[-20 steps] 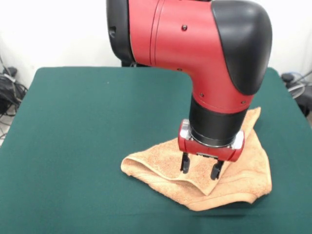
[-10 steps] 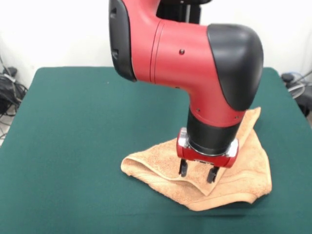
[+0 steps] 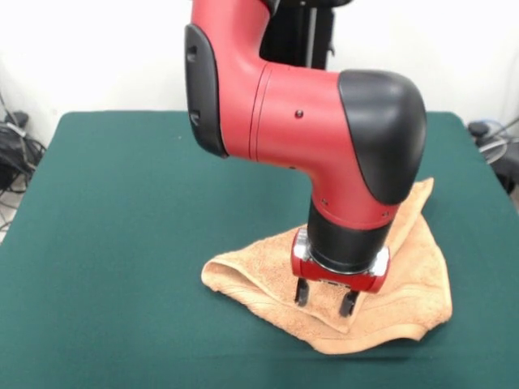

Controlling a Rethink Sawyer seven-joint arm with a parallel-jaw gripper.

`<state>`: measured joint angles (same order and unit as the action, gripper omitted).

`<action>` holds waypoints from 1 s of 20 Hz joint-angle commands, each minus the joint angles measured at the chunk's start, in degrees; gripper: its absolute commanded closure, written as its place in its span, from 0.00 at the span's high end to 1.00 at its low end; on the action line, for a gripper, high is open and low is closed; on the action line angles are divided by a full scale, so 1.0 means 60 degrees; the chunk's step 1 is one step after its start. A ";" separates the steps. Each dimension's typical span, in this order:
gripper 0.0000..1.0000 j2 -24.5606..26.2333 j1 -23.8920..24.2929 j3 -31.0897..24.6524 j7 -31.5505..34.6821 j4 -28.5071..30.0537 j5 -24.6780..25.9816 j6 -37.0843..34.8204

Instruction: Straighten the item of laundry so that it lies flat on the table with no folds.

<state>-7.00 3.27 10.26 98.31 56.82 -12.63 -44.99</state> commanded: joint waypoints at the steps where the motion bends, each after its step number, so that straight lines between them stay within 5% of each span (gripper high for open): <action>1: 1.00 0.0748 -0.0078 -0.0513 0.2686 0.0657 -0.0376 0.0704; 4: 1.00 0.0783 -0.0102 -0.0433 0.2658 0.0627 -0.0344 0.0766; 5: 0.00 0.0774 -0.0131 -0.0382 0.2781 0.0661 -0.0373 0.0778; 20: 0.00 0.0632 -0.0211 -0.0355 0.2938 0.0814 -0.0430 0.0800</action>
<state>-6.47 3.10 10.27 98.31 56.63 -12.85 -44.21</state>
